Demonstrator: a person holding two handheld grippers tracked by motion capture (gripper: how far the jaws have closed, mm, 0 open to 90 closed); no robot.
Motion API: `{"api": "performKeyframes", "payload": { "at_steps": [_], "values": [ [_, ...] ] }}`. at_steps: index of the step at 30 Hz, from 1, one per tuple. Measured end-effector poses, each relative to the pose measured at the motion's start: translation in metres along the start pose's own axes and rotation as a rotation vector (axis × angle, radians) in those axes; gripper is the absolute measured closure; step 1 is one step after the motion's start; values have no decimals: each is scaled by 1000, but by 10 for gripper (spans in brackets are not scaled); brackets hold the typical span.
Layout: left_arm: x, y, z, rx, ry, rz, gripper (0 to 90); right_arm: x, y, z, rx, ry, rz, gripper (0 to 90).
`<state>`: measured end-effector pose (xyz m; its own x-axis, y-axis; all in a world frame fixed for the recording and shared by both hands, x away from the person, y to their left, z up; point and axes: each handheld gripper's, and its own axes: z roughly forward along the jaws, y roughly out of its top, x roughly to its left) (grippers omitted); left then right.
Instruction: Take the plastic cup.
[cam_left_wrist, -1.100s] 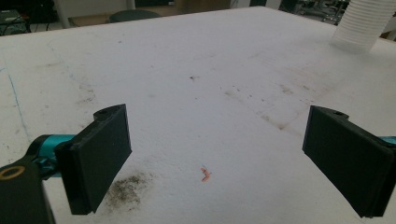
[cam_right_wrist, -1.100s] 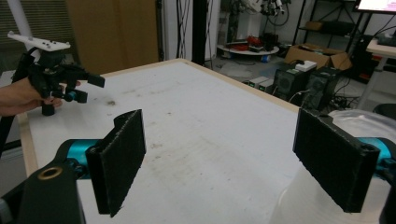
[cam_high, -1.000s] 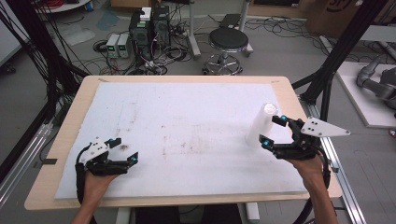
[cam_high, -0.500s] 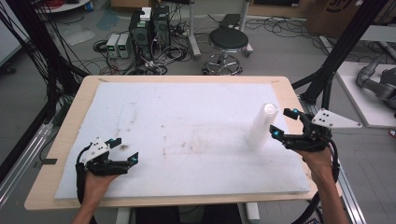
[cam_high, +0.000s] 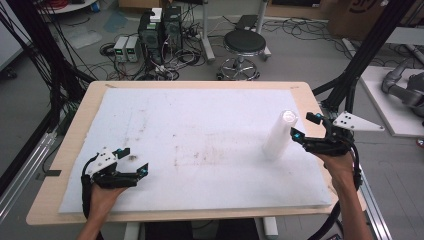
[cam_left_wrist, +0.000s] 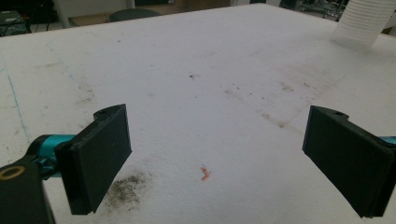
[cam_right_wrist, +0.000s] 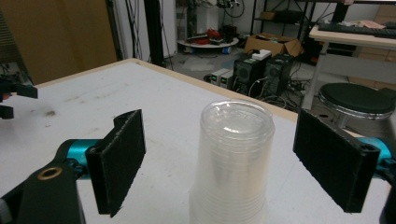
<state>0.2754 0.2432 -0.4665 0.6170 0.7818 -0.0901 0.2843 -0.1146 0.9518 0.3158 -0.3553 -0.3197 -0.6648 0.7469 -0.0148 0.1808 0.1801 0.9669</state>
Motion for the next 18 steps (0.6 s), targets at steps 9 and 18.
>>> {"api": "performKeyframes", "payload": {
  "at_steps": [9,18],
  "values": [
    [0,0,0,2,-1,0,78,-3,-7,15,18,-13,21,166],
    [0,0,0,3,-4,2,77,-8,-13,27,62,-13,28,166]
  ]
}}
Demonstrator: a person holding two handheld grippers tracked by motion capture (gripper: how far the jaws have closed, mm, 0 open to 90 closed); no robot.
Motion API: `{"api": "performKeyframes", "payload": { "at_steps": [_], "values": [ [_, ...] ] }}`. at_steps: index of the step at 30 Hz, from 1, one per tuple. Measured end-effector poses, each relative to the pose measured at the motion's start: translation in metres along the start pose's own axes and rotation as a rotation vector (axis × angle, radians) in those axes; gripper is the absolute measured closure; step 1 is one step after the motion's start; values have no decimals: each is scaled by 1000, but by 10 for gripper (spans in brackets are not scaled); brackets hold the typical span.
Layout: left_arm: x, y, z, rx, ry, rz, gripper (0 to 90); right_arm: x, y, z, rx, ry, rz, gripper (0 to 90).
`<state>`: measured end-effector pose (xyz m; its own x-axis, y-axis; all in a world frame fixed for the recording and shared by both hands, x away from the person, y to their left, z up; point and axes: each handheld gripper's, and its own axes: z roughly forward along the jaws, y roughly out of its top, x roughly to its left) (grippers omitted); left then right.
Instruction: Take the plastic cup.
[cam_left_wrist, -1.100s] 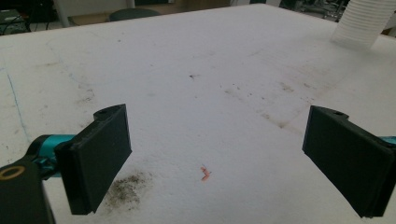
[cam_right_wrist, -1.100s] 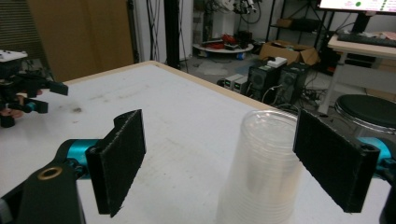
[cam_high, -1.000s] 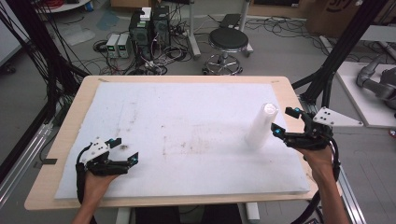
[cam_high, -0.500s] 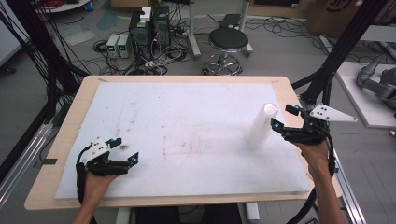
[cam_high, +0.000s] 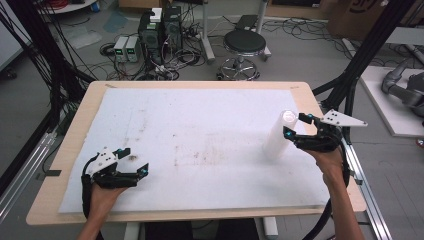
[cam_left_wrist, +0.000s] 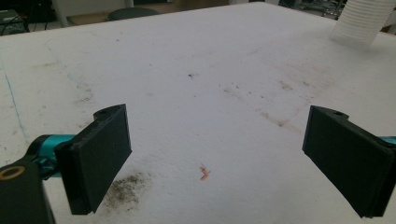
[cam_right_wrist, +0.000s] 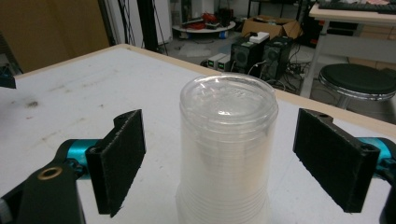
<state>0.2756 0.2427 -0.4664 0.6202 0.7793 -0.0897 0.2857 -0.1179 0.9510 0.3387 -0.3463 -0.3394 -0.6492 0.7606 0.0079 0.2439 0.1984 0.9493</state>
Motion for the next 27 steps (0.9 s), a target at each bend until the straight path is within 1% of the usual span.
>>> {"api": "performKeyframes", "payload": {
  "at_steps": [6,7,8,10,11,12,14,17,21,22,24,27],
  "values": [
    [0,0,0,1,-1,1,77,-2,0,9,34,9,-3,166],
    [0,0,0,1,-2,2,77,-3,1,13,51,16,-6,166],
    [0,0,0,0,-3,3,77,-3,1,13,51,16,-6,166],
    [0,0,0,-1,-3,3,77,-3,1,15,71,22,-7,166],
    [0,0,0,-2,-4,2,77,-3,2,17,88,27,-15,166],
    [0,0,0,-1,-4,2,77,-3,2,17,88,27,-15,166],
    [0,0,0,1,-4,1,77,-3,2,19,113,28,-18,166],
    [0,0,0,1,-3,2,78,-5,2,21,132,23,-24,166],
    [0,0,0,1,-4,2,77,-6,2,22,145,10,-14,167],
    [0,0,0,1,-4,2,77,-6,2,22,153,10,-5,171],
    [0,0,0,1,-4,4,77,-7,2,22,167,21,-6,207],
    [0,0,0,2,-4,5,77,-7,1,24,177,18,-5,206]
  ]
}}
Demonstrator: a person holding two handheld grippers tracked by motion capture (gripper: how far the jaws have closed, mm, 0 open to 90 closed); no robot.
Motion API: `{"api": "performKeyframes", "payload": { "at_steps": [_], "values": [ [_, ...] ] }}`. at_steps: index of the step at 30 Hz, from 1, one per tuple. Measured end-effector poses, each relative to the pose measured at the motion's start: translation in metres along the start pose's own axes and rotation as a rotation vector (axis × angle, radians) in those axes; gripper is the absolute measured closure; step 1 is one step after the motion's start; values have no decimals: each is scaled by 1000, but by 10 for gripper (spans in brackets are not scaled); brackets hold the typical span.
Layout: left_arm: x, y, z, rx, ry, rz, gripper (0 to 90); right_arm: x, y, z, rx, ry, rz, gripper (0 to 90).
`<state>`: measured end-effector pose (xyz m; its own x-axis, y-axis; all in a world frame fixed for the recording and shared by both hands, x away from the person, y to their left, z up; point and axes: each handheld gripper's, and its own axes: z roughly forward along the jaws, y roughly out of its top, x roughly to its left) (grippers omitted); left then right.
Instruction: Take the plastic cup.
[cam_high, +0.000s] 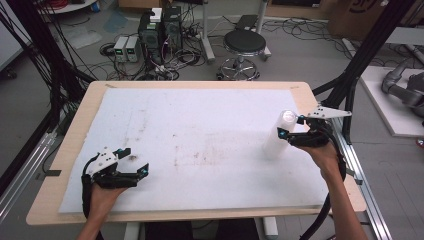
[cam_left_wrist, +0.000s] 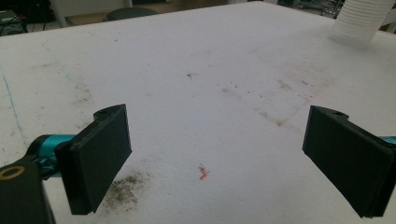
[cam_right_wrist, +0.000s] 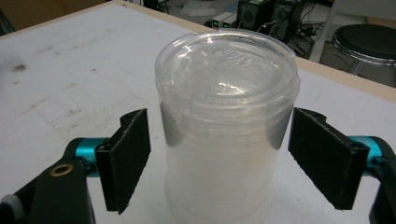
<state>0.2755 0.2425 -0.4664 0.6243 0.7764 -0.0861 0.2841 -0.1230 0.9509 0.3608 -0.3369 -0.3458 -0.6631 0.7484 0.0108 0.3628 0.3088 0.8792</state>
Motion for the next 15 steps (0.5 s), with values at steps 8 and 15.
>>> {"api": "performKeyframes", "payload": {
  "at_steps": [8,15],
  "values": [
    [0,0,0,1,0,3,78,0,0,3,-5,-3,-3,252],
    [0,0,0,2,-1,6,78,1,0,4,-7,-3,-9,286]
  ]
}}
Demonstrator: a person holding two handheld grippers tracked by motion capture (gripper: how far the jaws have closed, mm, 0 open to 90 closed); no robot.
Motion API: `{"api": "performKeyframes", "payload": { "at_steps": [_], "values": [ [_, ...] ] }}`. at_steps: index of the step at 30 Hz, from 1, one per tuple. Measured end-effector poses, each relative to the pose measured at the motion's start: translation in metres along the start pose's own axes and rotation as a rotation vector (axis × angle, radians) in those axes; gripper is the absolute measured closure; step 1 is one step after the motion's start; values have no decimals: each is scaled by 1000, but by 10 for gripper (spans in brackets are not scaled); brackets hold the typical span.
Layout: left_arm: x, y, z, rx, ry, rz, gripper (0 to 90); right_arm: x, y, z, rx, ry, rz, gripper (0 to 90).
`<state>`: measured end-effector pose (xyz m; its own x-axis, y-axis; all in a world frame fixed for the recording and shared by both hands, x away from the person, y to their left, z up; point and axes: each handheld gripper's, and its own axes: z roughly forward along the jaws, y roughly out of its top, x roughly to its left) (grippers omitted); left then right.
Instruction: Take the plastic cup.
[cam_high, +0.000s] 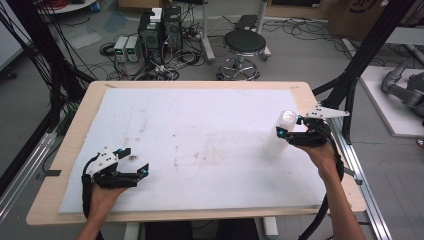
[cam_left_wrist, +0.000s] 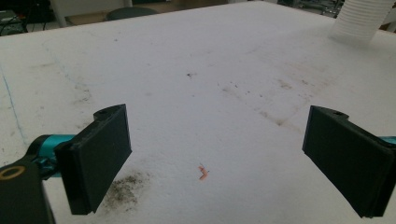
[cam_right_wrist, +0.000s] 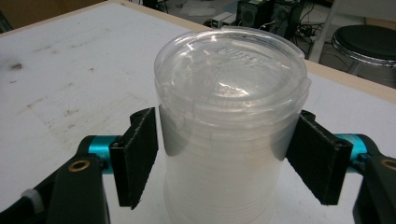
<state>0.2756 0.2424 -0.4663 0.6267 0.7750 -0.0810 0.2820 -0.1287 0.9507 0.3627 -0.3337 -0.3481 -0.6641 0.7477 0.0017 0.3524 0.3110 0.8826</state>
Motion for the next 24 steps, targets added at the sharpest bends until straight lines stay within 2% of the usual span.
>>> {"api": "performKeyframes", "payload": {
  "at_steps": [5,24],
  "values": [
    [0,0,0,0,0,1,77,0,1,-1,-2,-7,-4,333],
    [0,0,0,2,0,-1,77,2,-1,0,-16,-16,0,349]
  ]
}}
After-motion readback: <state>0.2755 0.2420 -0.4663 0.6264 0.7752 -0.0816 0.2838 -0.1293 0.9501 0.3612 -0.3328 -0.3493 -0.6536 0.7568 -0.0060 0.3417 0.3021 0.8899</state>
